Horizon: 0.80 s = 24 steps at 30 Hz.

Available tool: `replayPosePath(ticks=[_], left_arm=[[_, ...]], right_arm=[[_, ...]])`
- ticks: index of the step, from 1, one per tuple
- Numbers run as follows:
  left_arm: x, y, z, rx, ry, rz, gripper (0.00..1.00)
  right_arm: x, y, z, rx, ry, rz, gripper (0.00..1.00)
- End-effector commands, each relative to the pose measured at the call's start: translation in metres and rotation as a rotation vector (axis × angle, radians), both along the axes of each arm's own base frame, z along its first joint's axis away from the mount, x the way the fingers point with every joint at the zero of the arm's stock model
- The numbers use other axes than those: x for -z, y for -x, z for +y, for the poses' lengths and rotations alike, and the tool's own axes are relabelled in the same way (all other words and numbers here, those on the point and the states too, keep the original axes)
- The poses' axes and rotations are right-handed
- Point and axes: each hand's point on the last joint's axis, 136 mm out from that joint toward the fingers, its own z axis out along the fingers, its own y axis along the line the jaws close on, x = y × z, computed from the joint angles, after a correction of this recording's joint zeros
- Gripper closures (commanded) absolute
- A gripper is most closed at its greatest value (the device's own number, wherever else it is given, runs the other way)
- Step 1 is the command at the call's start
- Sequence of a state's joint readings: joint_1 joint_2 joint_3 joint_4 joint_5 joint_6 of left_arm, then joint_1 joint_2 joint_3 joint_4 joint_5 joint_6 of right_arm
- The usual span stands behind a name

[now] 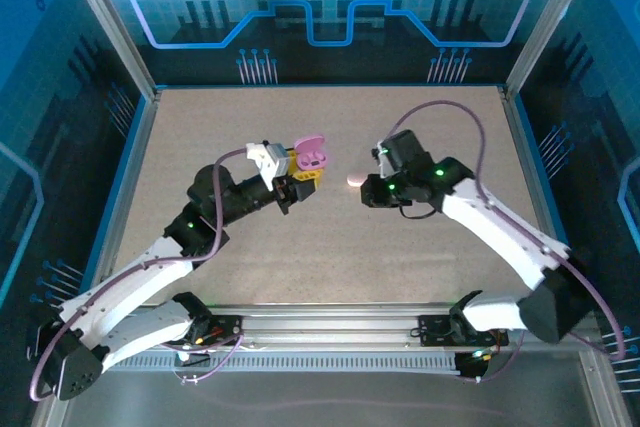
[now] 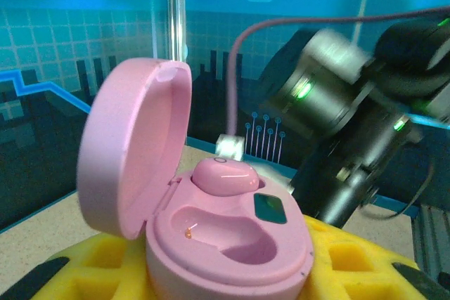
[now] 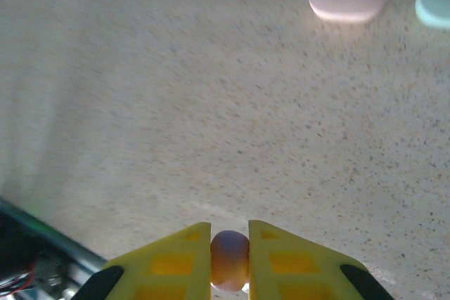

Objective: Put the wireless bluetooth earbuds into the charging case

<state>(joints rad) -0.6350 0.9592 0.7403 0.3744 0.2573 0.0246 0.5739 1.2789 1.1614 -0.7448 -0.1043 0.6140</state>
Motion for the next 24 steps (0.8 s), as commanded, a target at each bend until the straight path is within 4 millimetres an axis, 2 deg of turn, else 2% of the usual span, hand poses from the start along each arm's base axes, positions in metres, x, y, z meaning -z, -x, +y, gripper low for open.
replayPosePath(ticks=[1, 5, 11, 16, 24], left_arm=[[0.001, -0.003, -0.001, -0.007, 0.031, -0.007, 0.70], [0.009, -0.009, -0.005, -0.005, 0.028, -0.004, 0.70], [0.024, -0.016, -0.015, 0.014, 0.029, 0.019, 0.70], [0.032, -0.021, -0.021, 0.022, 0.031, 0.032, 0.70], [0.043, -0.022, -0.030, 0.042, 0.032, 0.035, 0.70]], right_arm=[[-0.037, 0.009, -0.001, 0.026, -0.127, -0.039, 0.83], [-0.081, 0.020, -0.004, 0.027, -0.233, -0.112, 0.83], [-0.127, 0.034, -0.003, 0.000, -0.335, -0.183, 0.83], [-0.145, 0.041, 0.000, -0.026, -0.394, -0.200, 0.83], [-0.157, 0.042, 0.013, -0.057, -0.476, -0.193, 0.83]])
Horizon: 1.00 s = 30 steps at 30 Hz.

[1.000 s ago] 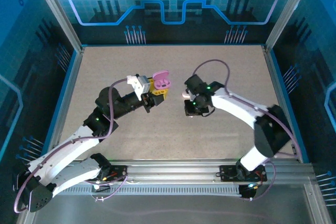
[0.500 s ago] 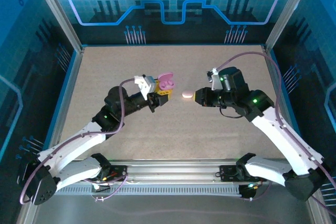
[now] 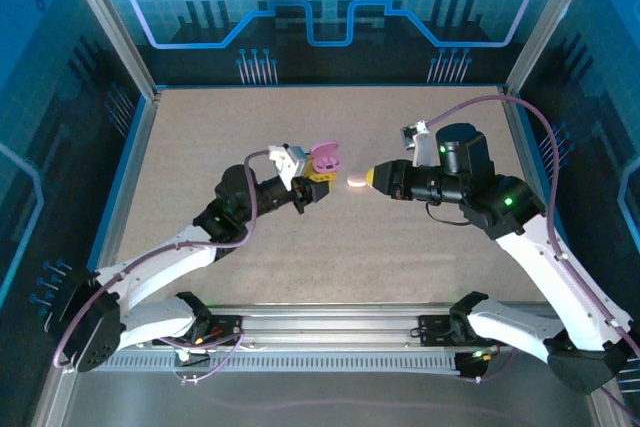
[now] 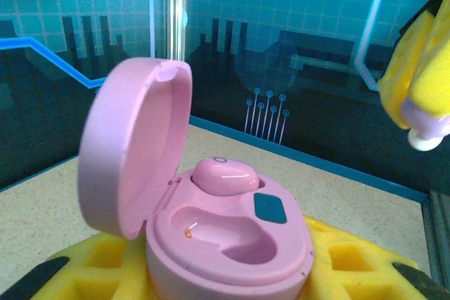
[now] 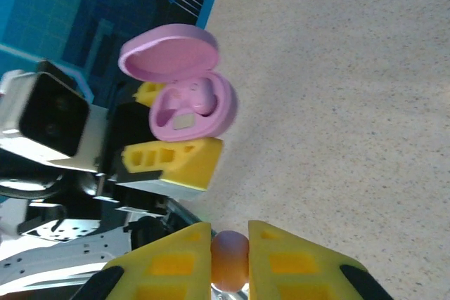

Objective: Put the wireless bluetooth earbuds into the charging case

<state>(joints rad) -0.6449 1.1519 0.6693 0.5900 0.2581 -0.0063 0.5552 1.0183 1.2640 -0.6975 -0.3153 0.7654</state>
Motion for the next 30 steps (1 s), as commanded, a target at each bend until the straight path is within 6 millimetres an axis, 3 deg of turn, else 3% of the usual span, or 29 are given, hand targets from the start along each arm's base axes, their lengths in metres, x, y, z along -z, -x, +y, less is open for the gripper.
replayPosePath(ticks=[1, 19, 26, 30], left_arm=[[-0.008, 0.005, -0.007, 0.034, 0.047, -0.027, 0.71], [0.001, 0.010, -0.031, 0.094, 0.059, -0.061, 0.71], [0.002, 0.016, -0.032, 0.114, 0.051, -0.081, 0.71], [0.002, 0.019, -0.034, 0.122, 0.047, -0.091, 0.71]], right_arm=[[-0.020, 0.000, 0.007, -0.024, -0.072, -0.021, 0.83], [-0.032, 0.004, 0.056, -0.146, -0.143, -0.035, 0.83], [-0.036, -0.007, 0.060, -0.114, -0.154, -0.051, 0.82], [-0.028, -0.013, 0.063, -0.105, -0.133, -0.027, 0.82]])
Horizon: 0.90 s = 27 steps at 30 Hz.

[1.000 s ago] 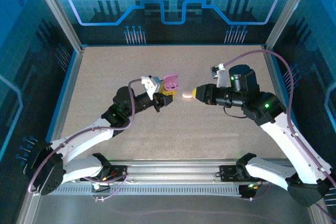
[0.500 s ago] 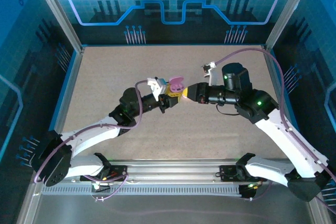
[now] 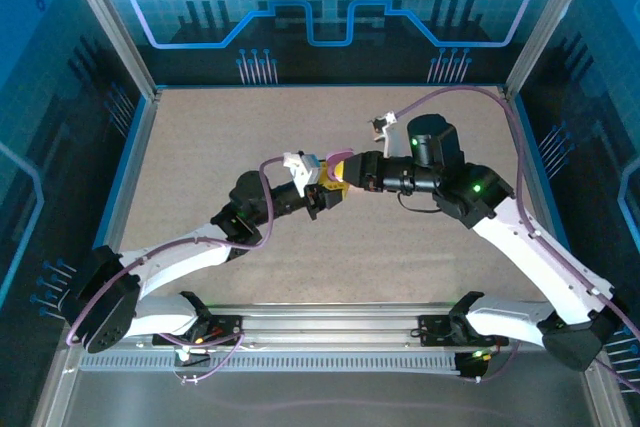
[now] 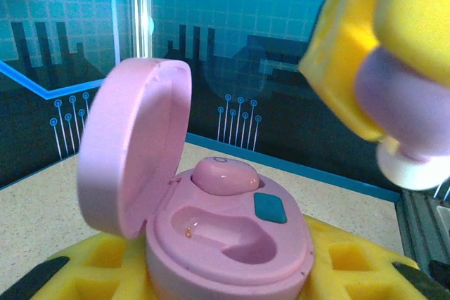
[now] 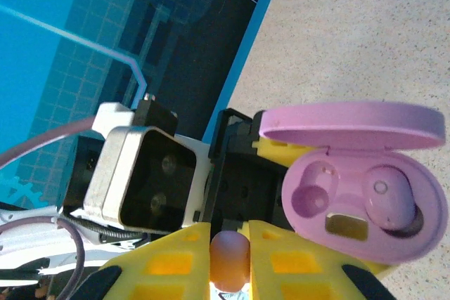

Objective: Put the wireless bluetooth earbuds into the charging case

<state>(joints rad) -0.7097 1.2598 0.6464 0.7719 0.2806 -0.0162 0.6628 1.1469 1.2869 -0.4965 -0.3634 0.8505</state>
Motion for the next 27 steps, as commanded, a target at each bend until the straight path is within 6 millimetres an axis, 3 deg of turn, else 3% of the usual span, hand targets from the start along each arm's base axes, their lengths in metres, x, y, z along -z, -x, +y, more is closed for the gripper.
replayPosePath(ticks=[1, 13, 27], left_arm=[[-0.009, 0.009, -0.004, 0.034, 0.016, -0.062, 0.71], [-0.013, 0.011, -0.003, 0.029, 0.036, -0.075, 0.70], [-0.019, 0.013, -0.001, 0.027, 0.049, -0.085, 0.70]], right_arm=[[-0.012, -0.005, 0.006, 0.012, -0.019, -0.021, 0.82], [0.013, -0.015, 0.008, 0.049, 0.081, 0.013, 0.82], [0.026, -0.017, 0.011, 0.056, 0.169, 0.016, 0.80]])
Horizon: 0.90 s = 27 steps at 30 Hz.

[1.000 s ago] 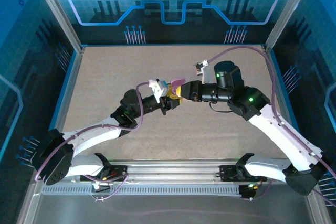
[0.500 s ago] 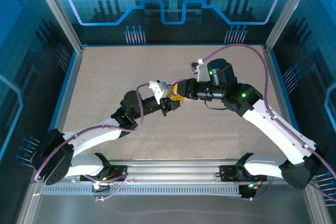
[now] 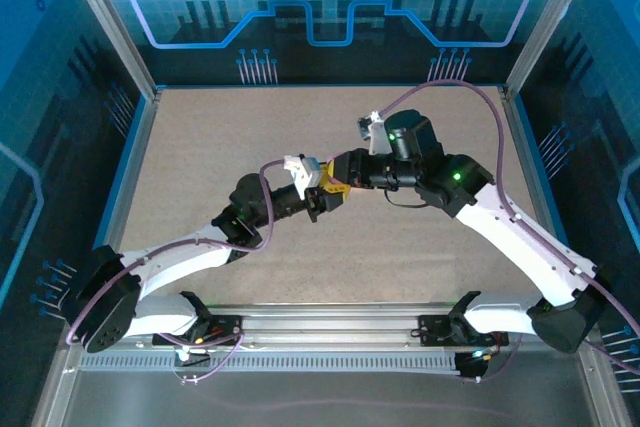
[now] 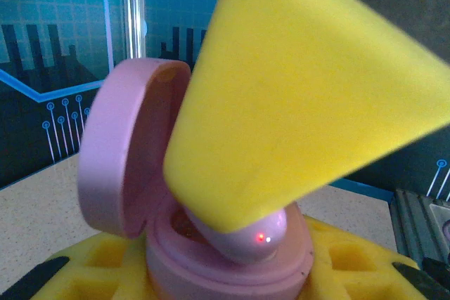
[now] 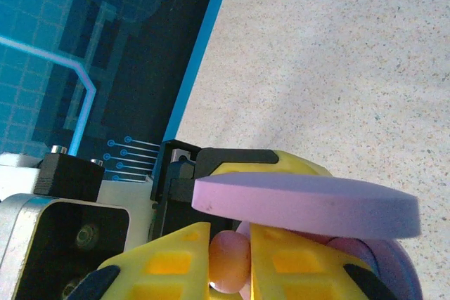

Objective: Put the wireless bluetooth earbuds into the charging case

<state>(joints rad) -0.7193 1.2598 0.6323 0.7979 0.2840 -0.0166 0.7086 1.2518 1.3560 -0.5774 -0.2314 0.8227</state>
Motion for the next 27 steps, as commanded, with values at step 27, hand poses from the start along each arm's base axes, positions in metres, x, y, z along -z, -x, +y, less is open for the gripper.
replayPosePath(ticks=[27], left_arm=[[-0.022, 0.007, 0.002, 0.003, 0.030, -0.076, 0.71]], right_arm=[[-0.034, 0.017, -0.012, 0.002, 0.017, -0.092, 0.64]])
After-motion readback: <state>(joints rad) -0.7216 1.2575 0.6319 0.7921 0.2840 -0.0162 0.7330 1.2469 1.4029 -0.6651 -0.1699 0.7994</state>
